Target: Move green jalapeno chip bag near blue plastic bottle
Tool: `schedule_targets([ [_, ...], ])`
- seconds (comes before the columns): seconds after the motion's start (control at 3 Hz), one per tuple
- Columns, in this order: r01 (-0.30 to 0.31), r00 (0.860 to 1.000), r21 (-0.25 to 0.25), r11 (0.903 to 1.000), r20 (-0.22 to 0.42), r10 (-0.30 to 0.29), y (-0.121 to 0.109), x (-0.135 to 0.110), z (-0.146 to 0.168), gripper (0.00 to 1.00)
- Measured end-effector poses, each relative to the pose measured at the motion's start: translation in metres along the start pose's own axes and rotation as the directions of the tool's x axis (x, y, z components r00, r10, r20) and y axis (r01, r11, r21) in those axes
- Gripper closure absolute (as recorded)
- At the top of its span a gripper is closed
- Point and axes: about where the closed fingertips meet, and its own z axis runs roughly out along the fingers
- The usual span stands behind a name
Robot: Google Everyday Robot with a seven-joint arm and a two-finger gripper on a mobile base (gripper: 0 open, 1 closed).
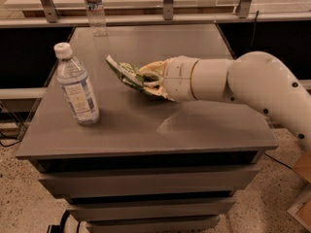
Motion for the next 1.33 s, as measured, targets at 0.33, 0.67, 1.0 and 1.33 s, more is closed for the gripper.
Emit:
schedule_targets([
  [0.33, 0.023, 0.999, -0.043, 0.9988, 0.037, -0.021, 0.014, -0.015, 0.004, 0.82],
  [0.67, 0.038, 0.998, -0.068, 0.997, 0.062, -0.033, 0.021, -0.026, 0.007, 0.59],
  [1.0, 0.045, 0.997, -0.083, 0.9955, 0.07, -0.039, 0.027, -0.031, 0.011, 0.35],
  [1.33, 0.044, 0.997, -0.087, 0.9953, 0.065, -0.038, 0.029, -0.033, 0.014, 0.13],
])
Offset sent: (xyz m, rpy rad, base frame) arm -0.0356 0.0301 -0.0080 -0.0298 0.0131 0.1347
